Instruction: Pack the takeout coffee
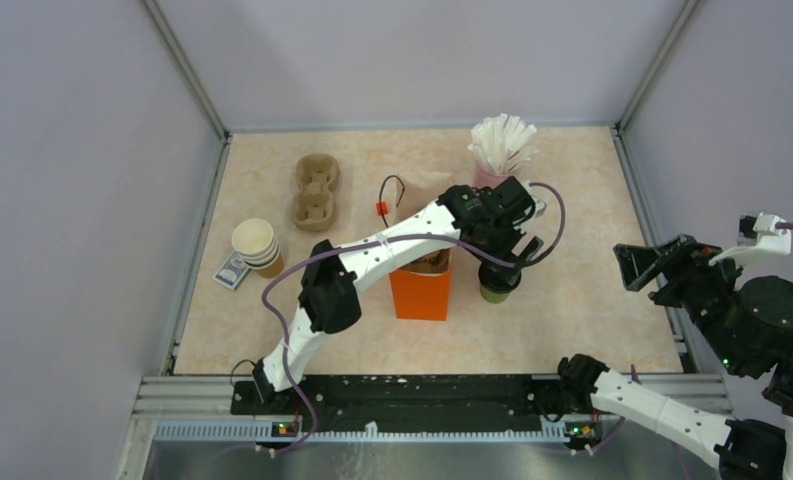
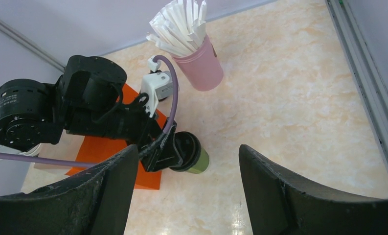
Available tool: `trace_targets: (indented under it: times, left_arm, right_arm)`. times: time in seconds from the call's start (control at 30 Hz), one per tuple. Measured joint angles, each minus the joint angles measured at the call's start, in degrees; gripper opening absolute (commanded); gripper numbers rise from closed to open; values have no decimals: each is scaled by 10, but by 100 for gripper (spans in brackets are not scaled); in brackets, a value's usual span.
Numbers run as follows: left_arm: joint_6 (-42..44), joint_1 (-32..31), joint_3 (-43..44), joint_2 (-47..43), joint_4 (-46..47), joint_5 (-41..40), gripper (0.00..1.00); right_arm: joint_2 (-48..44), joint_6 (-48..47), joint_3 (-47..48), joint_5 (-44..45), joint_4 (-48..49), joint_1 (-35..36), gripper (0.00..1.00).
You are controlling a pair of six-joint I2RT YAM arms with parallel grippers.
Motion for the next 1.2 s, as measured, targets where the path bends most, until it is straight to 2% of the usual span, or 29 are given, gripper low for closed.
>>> trace_targets:
  times: [0.33, 0.6, 1.2]
  left_arm:
    - [17, 1, 12, 2, 25, 0, 99]
    - [31, 3, 40, 16, 5, 0, 98]
    - [46, 3, 4, 24, 50, 9, 99]
  right_arm:
    - [0, -6, 1, 0, 0, 0, 73]
    - [0, -11, 9, 0, -2, 0, 73]
    - [-1, -25, 13, 0, -5, 0, 73]
